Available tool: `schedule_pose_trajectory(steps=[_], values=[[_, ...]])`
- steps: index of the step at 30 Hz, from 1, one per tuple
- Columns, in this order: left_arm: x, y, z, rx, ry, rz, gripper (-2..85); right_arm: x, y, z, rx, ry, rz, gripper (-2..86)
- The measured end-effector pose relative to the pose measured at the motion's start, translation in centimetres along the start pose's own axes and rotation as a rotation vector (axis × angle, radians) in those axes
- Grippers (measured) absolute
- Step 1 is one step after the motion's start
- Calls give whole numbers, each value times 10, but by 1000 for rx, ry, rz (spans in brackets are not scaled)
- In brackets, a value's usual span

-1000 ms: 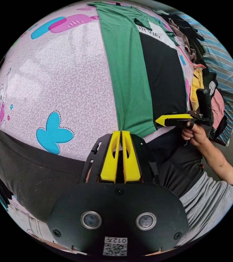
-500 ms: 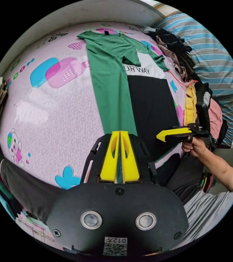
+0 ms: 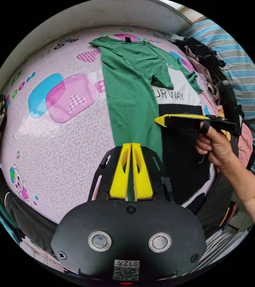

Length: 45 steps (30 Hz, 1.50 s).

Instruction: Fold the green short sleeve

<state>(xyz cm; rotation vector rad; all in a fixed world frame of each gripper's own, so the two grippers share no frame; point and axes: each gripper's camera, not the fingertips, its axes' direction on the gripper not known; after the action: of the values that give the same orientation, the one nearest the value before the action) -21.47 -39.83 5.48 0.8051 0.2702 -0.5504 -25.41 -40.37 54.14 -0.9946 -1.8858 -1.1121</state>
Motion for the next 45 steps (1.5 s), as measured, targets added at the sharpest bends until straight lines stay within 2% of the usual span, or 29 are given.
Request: schedule_pose_trajectory(steps=[3, 6, 9, 13, 16, 19, 24, 27, 30, 32, 34, 39, 45], values=[[-5, 1, -1, -9, 40, -25, 5, 9, 6, -4, 28, -36, 42, -8], [-1, 4, -10, 22, 7, -39, 6, -10, 15, -6, 51, 63, 15, -8], [9, 7, -9, 11, 40, -15, 6, -38, 25, 6, 19, -36, -61, -8], [18, 14, -4, -12, -41, -7, 5, -53, 37, 37, -106, 66, -90, -8], [20, 20, -8, -23, -76, -36, 5, -49, 45, 30, -63, 66, -52, -8], [35, 30, -15, 0, -66, -9, 6, -68, 54, 31, -72, 171, -71, -8], [63, 48, -4, -32, -81, 49, 5, -98, 71, 49, -77, 51, -130, -8], [68, 58, 1, -22, -113, 46, 3, -99, 79, 67, -129, 80, -123, -9], [66, 60, 0, -49, -134, 26, 1, -95, 85, 65, -89, 62, -107, -9], [69, 62, -3, -60, -178, 17, 1, -105, 88, 64, -89, 123, -110, -9], [80, 66, -10, -26, -190, 43, 1, -119, 92, 67, -93, 168, -143, -9], [102, 72, -4, -30, -148, 102, 2, -150, 104, 86, -121, 117, -227, -9], [110, 79, 5, -51, -240, 152, 0, -170, 109, 109, -211, 262, -331, -9]])
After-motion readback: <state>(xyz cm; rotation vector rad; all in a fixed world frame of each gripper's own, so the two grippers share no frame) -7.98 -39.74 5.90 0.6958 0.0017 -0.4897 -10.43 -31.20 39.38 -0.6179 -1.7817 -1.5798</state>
